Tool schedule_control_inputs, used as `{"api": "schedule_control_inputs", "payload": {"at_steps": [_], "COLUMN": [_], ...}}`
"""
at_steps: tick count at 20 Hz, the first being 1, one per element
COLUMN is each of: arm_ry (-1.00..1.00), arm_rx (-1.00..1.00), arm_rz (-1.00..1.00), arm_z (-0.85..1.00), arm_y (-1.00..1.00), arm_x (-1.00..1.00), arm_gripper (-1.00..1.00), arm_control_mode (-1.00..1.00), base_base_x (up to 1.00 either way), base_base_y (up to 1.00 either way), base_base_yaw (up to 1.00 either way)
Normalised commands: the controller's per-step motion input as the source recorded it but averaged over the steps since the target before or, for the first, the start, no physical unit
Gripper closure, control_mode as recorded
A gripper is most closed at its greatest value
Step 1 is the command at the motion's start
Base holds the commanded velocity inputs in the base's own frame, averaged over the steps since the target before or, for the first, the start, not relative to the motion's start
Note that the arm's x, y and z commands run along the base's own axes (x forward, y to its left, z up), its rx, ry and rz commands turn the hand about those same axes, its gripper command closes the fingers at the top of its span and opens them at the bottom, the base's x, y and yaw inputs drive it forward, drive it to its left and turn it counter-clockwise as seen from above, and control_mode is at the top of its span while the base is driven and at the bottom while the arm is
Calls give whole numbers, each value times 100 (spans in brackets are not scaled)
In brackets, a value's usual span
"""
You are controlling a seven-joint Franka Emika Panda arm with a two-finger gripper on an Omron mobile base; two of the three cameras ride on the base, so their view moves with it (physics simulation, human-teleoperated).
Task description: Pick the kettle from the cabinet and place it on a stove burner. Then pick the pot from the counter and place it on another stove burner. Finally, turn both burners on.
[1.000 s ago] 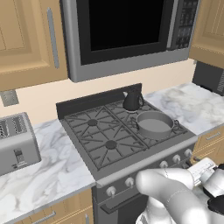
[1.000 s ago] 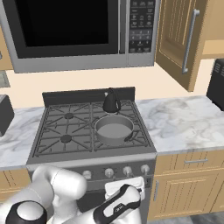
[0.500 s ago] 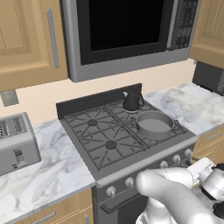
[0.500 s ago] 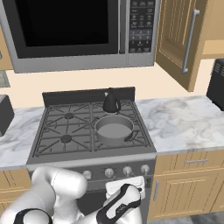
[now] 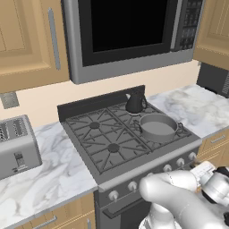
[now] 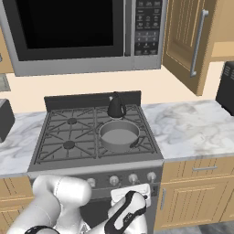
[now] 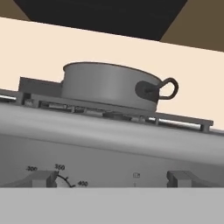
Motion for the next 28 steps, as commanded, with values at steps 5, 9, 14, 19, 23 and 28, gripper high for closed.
{"api": "schedule_control_inputs", "payload": {"at_steps": [5,9,14,19,23,28], "arm_ry": [0,0,0,0,0,0], "arm_rx": [0,0,0,0,0,0], "arm_rz": [0,0,0,0,0,0], "arm_z": [-14,-16,-24,-27,-13,-9], "arm_y": [0,0,0,-1,-3,-12], "arm_x": [19,20,19,18,18,16], "arm_gripper": [-100,-100,-100,-100,-100,-100], "arm_control_mode": [-100,-100,-100,-100,-100,-100], "base_base_x": [0,0,0,0,0,0], "base_base_y": [0,0,0,0,0,0], "base_base_yaw": [0,0,0,0,0,0]}}
